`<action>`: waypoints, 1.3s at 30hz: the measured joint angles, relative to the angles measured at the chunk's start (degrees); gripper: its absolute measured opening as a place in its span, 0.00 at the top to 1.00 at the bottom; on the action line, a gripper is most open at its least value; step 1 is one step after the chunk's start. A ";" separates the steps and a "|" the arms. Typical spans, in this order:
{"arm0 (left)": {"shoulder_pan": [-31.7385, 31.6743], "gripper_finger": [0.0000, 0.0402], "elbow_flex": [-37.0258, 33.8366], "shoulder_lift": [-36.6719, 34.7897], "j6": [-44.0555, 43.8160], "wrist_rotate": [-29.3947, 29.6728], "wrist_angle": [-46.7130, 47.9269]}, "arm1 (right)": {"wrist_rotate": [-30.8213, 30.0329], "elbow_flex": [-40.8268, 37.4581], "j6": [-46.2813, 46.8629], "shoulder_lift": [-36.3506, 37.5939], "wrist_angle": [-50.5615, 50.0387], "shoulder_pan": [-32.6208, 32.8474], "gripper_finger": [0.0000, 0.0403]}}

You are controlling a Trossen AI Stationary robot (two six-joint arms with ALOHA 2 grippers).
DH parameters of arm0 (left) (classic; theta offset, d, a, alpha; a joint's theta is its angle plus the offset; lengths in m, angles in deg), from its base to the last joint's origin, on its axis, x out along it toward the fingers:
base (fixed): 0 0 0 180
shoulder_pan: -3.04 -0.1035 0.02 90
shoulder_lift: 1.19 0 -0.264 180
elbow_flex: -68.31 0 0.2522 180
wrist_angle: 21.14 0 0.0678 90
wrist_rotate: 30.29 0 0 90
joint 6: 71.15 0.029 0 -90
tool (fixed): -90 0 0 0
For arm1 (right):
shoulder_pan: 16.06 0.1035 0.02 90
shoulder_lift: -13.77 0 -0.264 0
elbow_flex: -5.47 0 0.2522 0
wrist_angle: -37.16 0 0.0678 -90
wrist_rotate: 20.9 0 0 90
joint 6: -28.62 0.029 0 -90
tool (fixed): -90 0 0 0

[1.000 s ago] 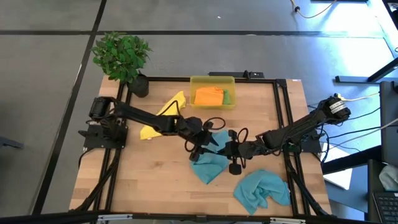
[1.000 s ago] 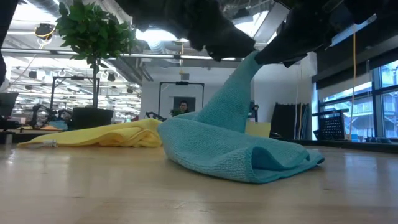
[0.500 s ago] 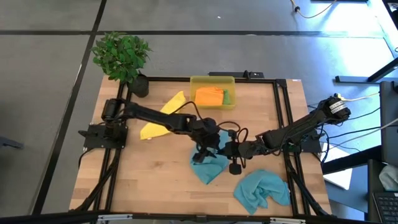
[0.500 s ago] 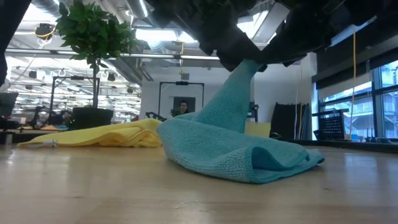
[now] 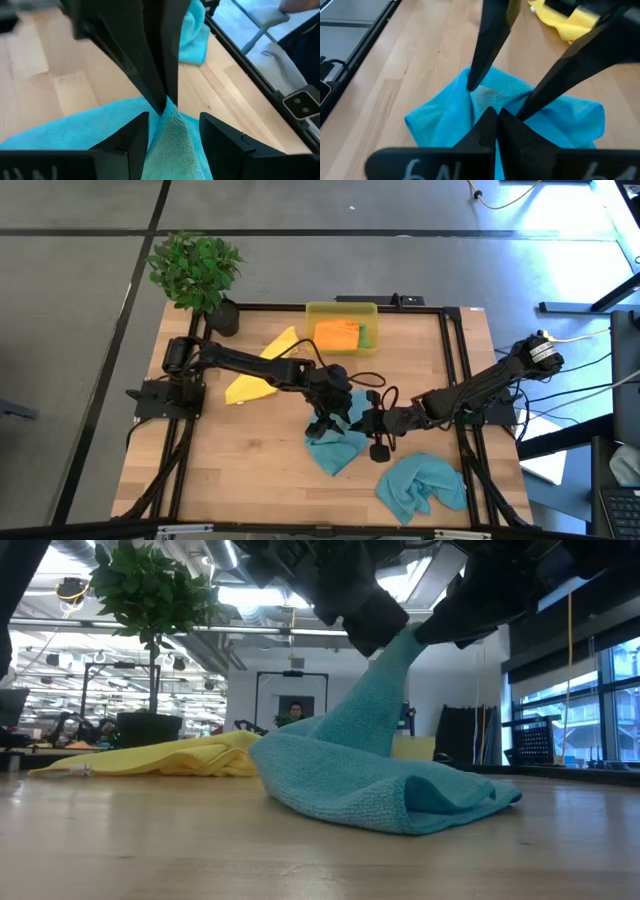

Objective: Fold microfiber towels
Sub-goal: Fold the top blue microfiber cloth

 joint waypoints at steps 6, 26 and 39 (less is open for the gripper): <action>0.03 0.65 -0.02 -0.67 0.71 -0.02 -0.27 | 0.98 0.00 0.25 0.00 -0.29 0.00 0.98; -0.01 0.73 -0.04 -0.15 1.16 -0.71 -1.56 | 0.96 -0.02 0.23 0.00 0.54 0.02 0.98; 0.53 0.83 -0.04 -0.15 2.72 -2.39 -1.09 | 1.30 -0.02 0.22 0.02 0.67 0.04 0.98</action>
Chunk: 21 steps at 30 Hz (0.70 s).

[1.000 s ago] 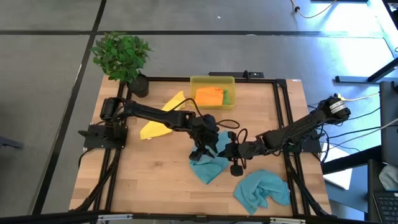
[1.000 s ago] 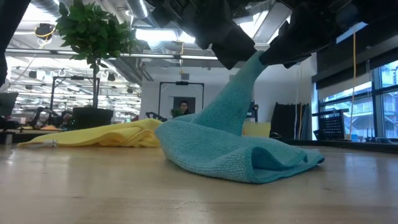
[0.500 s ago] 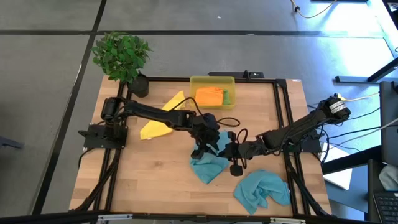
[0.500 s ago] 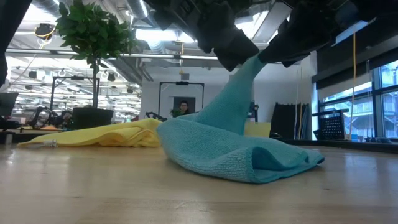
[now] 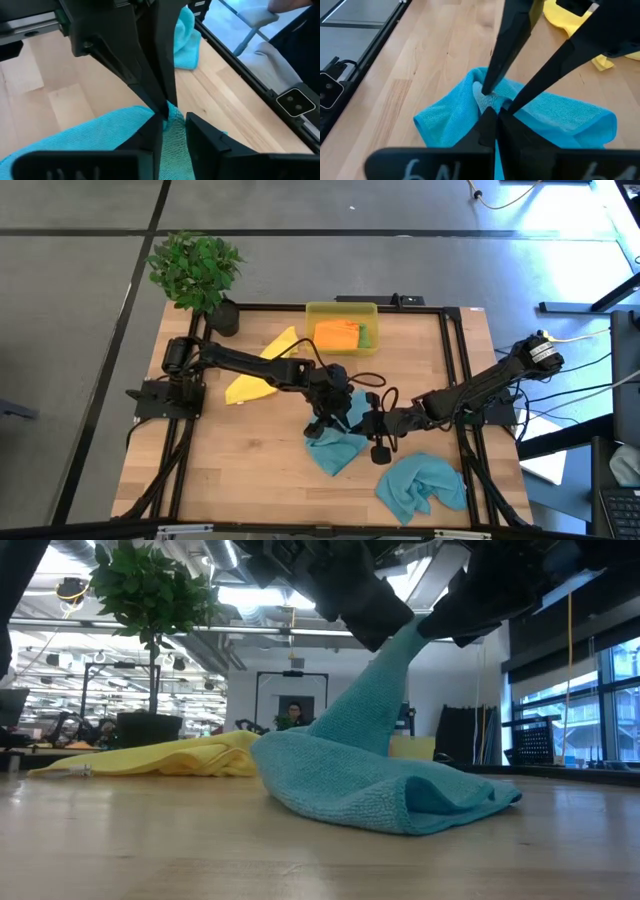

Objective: Fold microfiber towels
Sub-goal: Fold the top blue microfiber cloth

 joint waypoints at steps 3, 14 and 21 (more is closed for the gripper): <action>0.00 0.89 0.00 0.00 -0.01 0.15 0.02 | -0.04 0.00 -0.01 0.00 -0.01 0.02 0.98; 0.78 1.00 0.00 0.00 3.56 1.87 0.07 | -0.85 0.00 0.03 0.00 -0.24 -0.09 0.98; 1.57 1.00 0.09 -1.11 4.87 6.89 2.42 | -0.78 -0.07 1.39 0.00 -0.28 0.36 0.93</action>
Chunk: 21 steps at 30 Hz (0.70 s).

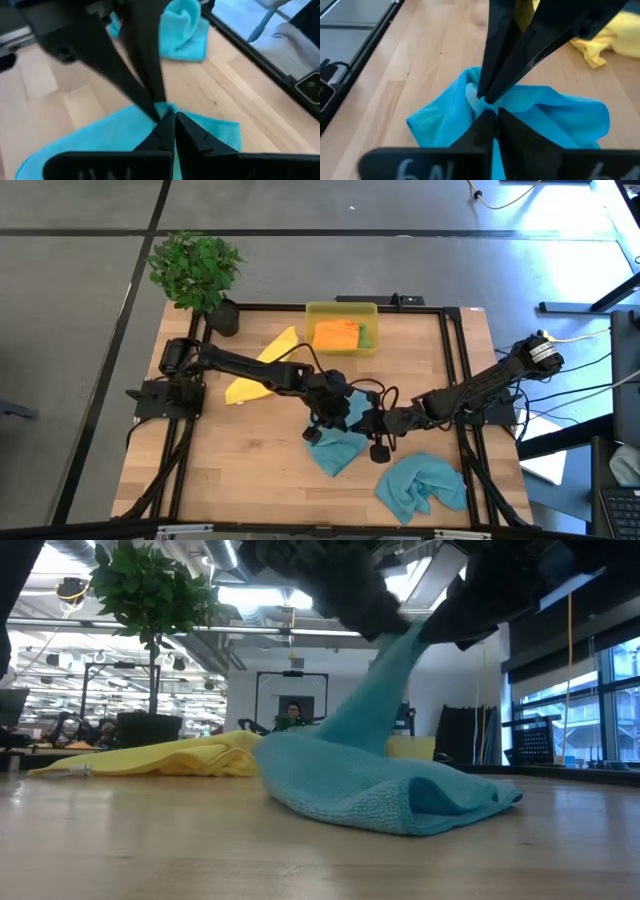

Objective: Fold microfiber towels
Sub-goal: Fold the top blue microfiber cloth

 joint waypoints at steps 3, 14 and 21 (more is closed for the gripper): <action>0.26 1.00 -0.03 -1.12 -0.17 2.21 3.89 | 0.80 0.00 3.17 0.00 -1.00 0.86 0.86; 5.00 1.00 -0.09 -3.78 -0.66 9.25 11.50 | 2.45 0.02 20.07 -3.82 -7.97 3.88 0.62; 6.40 1.00 -0.02 -4.68 -1.71 14.59 11.87 | 3.84 0.00 25.25 -11.62 -5.32 3.32 0.63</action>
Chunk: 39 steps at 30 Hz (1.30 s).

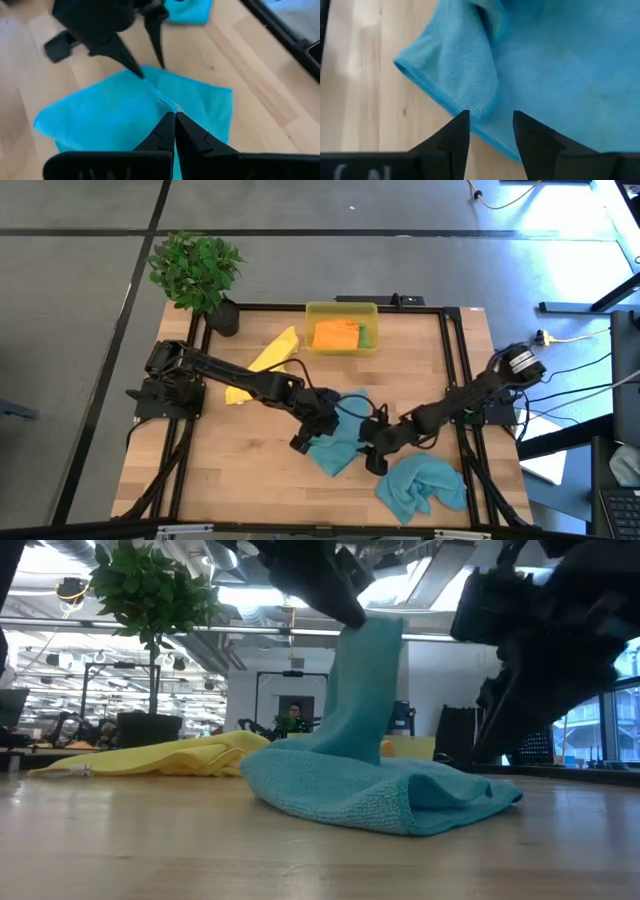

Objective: Fold microfiber towels
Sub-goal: Fold the top blue microfiber cloth

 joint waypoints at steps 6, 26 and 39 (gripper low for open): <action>-0.04 1.00 -0.04 0.02 -1.36 0.24 0.81 | -0.18 0.00 0.42 -1.19 1.26 -2.10 0.65; -0.13 1.00 -0.04 0.09 -1.83 0.27 0.26 | 18.57 -10.50 2.22 -7.94 31.67 -6.98 0.69; -0.11 1.00 -0.04 0.11 -1.89 0.46 0.24 | 22.25 -9.29 2.02 -8.42 33.97 -6.98 0.69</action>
